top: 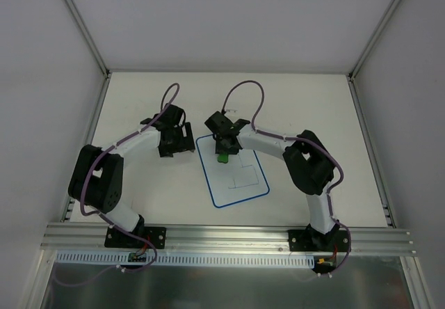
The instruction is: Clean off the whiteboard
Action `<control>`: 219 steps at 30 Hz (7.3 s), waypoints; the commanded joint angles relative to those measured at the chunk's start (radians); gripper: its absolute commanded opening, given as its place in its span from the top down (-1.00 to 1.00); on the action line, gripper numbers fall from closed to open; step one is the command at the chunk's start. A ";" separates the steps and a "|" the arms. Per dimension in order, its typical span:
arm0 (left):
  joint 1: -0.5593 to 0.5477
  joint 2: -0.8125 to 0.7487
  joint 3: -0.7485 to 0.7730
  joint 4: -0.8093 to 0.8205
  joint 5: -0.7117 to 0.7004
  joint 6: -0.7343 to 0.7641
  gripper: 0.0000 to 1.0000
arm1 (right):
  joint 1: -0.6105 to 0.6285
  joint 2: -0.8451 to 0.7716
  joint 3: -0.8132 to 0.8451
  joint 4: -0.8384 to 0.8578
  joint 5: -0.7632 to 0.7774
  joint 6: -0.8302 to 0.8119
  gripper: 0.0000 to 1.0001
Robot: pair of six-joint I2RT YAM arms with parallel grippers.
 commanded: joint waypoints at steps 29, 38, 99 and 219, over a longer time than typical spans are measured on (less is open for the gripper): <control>-0.120 0.360 0.184 0.026 -0.055 -0.129 1.00 | -0.212 -0.063 -0.088 -0.008 -0.150 -0.314 0.99; -0.120 0.371 0.203 0.025 -0.056 -0.132 1.00 | -0.169 0.059 0.053 -0.011 -0.264 -0.308 0.99; -0.032 0.340 0.232 0.023 -0.069 -0.181 1.00 | -0.212 -0.314 -0.502 -0.043 -0.151 -0.161 0.99; -0.176 0.196 0.022 0.008 0.052 -0.135 1.00 | -0.189 -0.280 -0.442 -0.052 -0.052 -0.047 0.99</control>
